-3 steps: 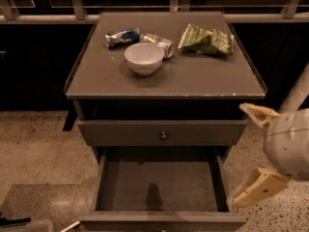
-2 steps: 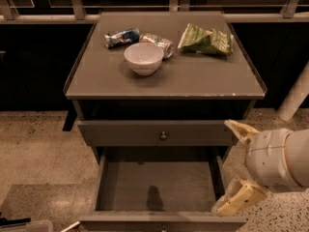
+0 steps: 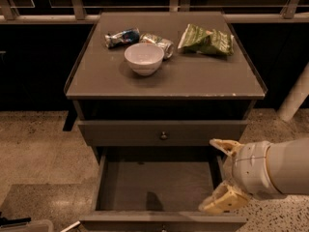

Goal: Close middle drawer

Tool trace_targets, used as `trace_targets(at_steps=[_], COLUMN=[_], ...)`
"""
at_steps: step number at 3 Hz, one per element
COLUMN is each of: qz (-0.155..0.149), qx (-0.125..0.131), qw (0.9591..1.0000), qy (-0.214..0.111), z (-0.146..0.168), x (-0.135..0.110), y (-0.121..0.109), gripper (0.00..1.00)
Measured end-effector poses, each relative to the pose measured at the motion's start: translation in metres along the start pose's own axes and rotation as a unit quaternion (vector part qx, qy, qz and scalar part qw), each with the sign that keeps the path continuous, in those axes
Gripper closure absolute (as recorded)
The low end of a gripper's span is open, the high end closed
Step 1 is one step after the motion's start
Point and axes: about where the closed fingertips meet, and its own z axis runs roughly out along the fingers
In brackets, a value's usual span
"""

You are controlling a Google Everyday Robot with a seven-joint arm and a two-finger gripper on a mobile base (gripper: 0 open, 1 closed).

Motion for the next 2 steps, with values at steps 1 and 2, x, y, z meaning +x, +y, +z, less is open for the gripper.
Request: trace_targets(at_steps=[1, 2], qz=[0.000, 0.000], qx=[0.000, 0.000], qw=[1.0000, 1.0000], qy=[0.000, 0.000], z=[0.0000, 0.0000], x=[0.0000, 0.0000], y=[0.0000, 0.0000], gripper=[0.42, 0.66])
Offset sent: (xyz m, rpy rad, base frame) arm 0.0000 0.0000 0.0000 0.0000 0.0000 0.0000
